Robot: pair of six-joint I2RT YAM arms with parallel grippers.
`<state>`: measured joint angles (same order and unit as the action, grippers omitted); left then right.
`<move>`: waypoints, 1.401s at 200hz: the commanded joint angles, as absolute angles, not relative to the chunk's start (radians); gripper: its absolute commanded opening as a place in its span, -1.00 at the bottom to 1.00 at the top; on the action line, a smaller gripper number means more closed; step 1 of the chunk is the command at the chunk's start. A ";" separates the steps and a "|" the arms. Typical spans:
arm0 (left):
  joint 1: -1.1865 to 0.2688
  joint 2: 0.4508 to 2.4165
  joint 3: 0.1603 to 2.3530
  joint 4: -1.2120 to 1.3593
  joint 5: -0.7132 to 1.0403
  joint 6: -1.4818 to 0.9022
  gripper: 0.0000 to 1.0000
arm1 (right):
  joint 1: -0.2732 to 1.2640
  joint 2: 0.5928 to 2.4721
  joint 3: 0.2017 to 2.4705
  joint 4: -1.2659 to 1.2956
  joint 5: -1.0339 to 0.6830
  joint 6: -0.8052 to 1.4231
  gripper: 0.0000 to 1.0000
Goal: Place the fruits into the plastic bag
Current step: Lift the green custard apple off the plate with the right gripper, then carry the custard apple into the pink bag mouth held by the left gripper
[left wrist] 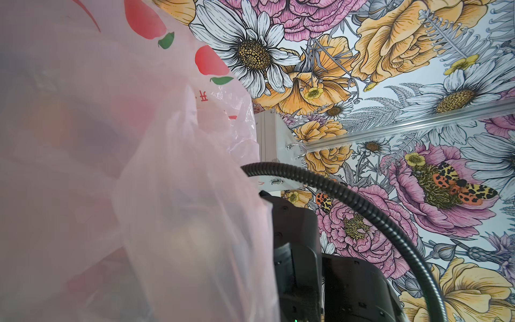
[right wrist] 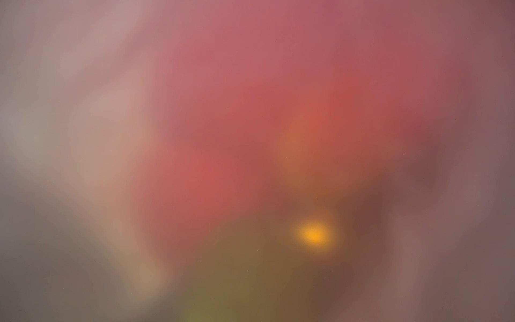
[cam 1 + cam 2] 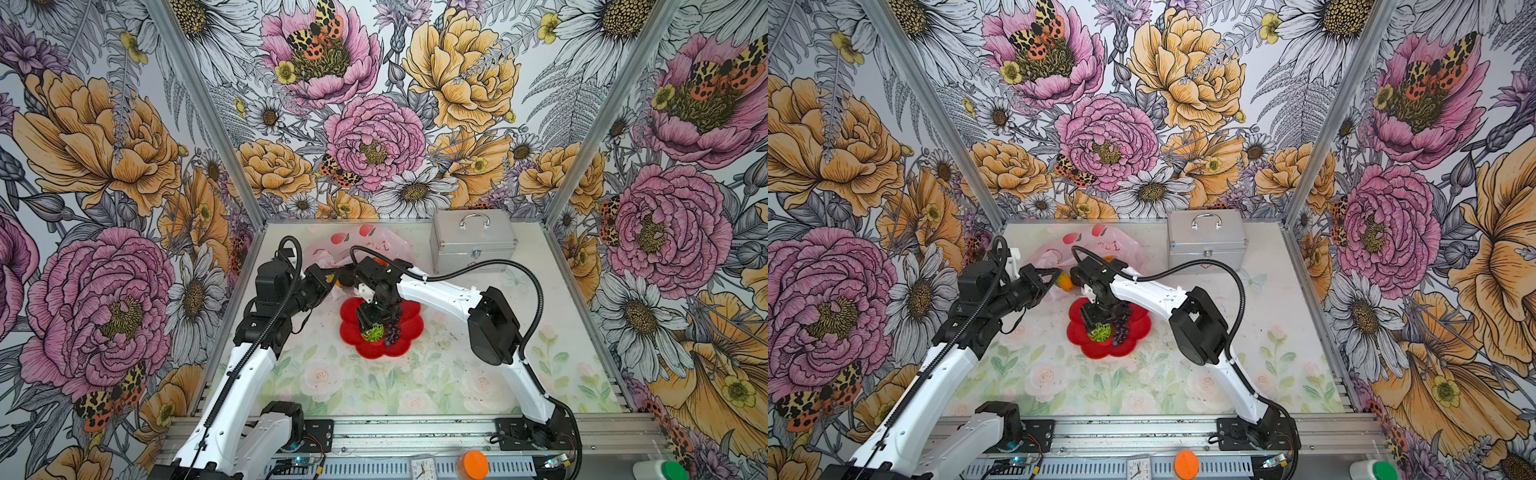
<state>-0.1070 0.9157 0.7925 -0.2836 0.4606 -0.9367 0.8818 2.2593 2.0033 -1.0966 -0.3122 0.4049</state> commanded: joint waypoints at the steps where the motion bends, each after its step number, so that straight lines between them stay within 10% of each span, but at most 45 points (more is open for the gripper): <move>1: -0.098 0.903 0.789 -0.262 0.457 -0.936 -1.00 | 0.870 2.124 1.956 -1.098 -0.352 0.390 0.13; 138: -0.118 0.949 0.801 -0.216 0.458 -0.939 -1.00 | 0.691 1.828 1.897 -1.026 -0.609 0.551 0.12; 280: -0.115 0.934 0.789 -0.226 0.467 -0.930 -1.00 | 0.684 2.232 2.219 -0.844 -0.683 0.870 0.10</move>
